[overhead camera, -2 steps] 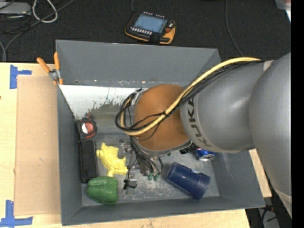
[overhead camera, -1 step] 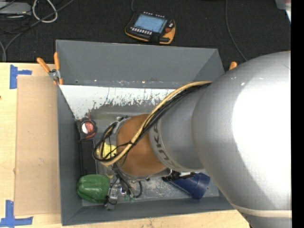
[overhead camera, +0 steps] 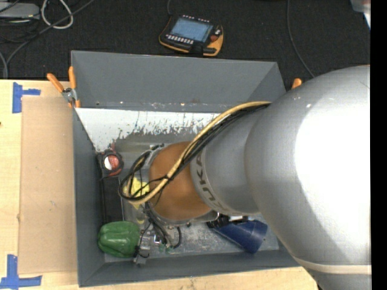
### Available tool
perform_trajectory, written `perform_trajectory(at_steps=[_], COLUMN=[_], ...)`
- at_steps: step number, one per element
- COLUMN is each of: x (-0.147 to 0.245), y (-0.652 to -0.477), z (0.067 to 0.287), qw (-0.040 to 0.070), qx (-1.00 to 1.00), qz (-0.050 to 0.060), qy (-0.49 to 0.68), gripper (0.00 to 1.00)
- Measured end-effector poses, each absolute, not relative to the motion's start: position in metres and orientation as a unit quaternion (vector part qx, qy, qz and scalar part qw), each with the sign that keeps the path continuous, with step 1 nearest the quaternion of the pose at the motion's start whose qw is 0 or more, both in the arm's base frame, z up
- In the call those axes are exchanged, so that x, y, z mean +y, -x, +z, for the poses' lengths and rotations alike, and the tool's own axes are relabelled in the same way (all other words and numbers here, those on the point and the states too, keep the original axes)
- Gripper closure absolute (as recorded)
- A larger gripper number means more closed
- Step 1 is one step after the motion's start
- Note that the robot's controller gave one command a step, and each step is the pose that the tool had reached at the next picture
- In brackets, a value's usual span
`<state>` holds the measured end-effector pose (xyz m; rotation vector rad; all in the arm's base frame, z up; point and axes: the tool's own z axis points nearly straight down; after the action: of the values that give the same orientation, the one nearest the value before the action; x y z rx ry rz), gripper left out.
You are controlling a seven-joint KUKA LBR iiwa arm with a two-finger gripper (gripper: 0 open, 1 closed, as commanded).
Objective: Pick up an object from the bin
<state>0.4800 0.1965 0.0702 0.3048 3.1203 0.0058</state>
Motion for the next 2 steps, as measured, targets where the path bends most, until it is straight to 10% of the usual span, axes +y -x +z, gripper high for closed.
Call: perform_trajectory(at_steps=[2], x=[0.238], y=[-0.4758], z=[0.0706], qw=[0.004], qx=[0.997], qz=[-0.005], qy=[-0.081], gripper=[0.0])
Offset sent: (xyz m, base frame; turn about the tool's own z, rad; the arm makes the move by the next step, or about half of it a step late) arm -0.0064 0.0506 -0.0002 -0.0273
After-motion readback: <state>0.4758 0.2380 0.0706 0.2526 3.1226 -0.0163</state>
